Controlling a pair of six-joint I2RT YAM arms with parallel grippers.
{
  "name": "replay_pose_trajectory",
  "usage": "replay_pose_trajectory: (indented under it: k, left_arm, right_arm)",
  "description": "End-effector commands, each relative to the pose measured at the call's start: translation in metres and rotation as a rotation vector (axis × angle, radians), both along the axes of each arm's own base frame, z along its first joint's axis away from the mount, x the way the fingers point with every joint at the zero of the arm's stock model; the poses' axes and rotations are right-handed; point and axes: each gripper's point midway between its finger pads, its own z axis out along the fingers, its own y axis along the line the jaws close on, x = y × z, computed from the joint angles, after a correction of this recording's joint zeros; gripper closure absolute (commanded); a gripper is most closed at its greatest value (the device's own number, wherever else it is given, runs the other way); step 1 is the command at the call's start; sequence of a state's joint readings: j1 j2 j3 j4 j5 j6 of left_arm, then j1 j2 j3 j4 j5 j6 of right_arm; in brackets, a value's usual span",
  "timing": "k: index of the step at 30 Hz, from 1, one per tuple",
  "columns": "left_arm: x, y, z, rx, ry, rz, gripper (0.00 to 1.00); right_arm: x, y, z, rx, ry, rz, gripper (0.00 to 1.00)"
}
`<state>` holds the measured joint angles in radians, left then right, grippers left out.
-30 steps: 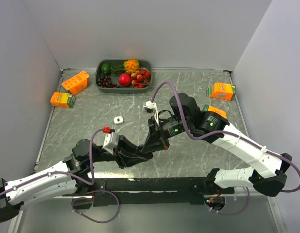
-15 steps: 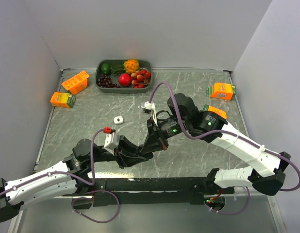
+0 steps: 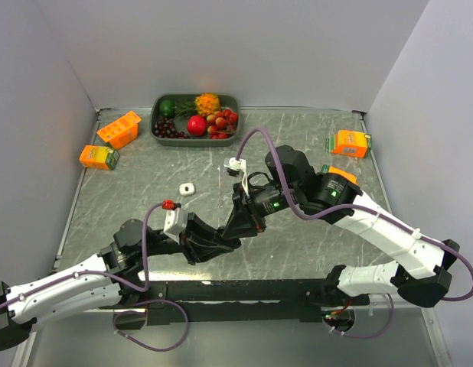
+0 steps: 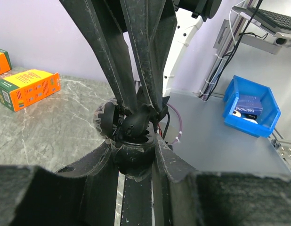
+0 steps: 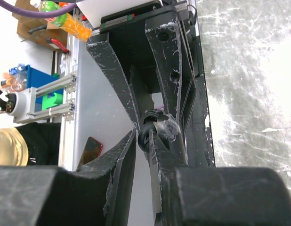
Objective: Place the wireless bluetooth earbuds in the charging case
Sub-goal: Place the earbud in the charging case.
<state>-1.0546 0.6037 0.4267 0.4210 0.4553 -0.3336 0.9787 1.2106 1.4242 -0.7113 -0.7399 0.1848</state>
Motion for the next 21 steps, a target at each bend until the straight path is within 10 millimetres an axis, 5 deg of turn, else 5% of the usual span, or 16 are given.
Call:
replay_pose_trajectory:
  k: [1, 11, 18, 21]
  left_arm:
    - [-0.0064, 0.0073, 0.0445, -0.12, -0.077, -0.006, 0.99]
    - [-0.0048, 0.0066, 0.0447, -0.116, -0.074, 0.0, 0.99]
    - [-0.0046, 0.0058, 0.0443, -0.116, -0.07, -0.001, 0.99]
    - [-0.0033, 0.005, 0.0435, -0.113, -0.066, 0.003, 0.99]
  right_arm:
    - [0.0066, -0.0013, 0.0098, 0.004, -0.043, -0.031, 0.73]
    - [0.0092, -0.003, 0.0079, -0.01, -0.055, -0.052, 0.73]
    - [0.0113, -0.0043, 0.0053, -0.029, -0.076, -0.066, 1.0]
    - [0.0085, -0.0034, 0.0061, -0.025, -0.083, -0.054, 1.0]
